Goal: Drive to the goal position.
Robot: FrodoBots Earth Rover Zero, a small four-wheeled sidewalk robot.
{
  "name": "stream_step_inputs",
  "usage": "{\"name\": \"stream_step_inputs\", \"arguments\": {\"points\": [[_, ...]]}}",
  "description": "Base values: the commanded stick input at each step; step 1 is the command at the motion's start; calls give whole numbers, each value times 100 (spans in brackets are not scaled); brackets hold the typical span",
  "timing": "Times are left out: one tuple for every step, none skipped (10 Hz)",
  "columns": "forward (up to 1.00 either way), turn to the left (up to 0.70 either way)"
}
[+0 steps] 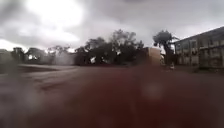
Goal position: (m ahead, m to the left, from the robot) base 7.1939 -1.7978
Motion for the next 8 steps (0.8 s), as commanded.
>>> {"name": "stream_step_inputs", "arguments": {"points": [[45,0],[45,0],[45,0],[45,0],[45,0],[45,0],[45,0],[45,0]]}}
